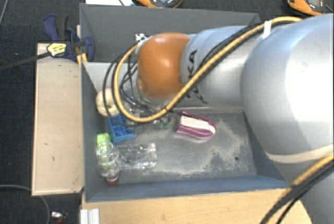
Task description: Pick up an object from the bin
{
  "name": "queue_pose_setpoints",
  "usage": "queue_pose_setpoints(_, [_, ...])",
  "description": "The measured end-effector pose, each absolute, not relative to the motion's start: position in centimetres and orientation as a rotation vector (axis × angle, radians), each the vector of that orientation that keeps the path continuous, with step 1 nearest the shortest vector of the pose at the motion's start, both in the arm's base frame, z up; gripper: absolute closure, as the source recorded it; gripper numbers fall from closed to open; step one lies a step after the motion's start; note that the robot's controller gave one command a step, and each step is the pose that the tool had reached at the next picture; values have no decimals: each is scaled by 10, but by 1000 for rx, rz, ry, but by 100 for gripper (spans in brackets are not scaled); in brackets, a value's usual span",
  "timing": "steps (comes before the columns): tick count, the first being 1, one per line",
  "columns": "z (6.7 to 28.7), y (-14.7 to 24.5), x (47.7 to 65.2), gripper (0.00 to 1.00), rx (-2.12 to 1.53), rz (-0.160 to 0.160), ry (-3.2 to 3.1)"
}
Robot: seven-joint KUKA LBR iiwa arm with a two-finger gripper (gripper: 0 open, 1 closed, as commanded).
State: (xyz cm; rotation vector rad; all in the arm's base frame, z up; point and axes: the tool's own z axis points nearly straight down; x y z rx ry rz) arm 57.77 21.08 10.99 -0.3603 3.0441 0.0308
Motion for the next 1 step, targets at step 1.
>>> queue_pose_setpoints(1, [127, 211, 575, 0, -345, 18, 3072])
